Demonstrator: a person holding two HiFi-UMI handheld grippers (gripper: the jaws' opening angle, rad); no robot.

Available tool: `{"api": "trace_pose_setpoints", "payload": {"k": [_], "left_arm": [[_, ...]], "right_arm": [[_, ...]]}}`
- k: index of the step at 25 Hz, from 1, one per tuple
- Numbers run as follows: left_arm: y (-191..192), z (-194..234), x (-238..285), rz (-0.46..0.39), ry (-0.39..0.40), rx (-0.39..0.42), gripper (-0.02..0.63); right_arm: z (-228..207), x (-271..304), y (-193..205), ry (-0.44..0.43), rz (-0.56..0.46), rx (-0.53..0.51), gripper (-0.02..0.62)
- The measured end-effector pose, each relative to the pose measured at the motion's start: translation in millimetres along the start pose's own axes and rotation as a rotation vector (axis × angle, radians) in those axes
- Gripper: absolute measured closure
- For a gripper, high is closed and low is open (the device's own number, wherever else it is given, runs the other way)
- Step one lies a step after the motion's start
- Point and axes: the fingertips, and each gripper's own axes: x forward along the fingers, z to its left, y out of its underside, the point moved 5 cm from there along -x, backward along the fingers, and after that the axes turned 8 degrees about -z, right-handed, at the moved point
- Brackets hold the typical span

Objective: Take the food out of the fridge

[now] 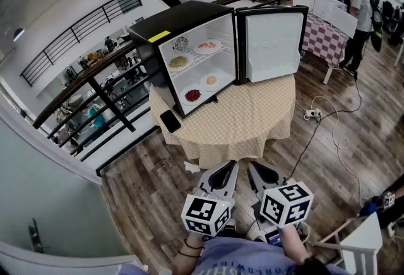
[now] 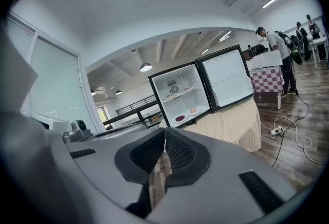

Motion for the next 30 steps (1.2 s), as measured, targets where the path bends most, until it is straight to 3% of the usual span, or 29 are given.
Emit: {"api": "trace_pose_setpoints", "payload": {"k": [13, 30], "left_arm": [[-1, 35, 5, 0.012, -0.008, -0.016, 0.584], [0, 93, 2, 0.019, 0.026, -0.021, 0.584]], "right_arm": [[-8, 24, -8, 0.037, -0.081, -0.009, 0.574], [10, 76, 2, 0.086, -0.082, -0.020, 0.574]]}}
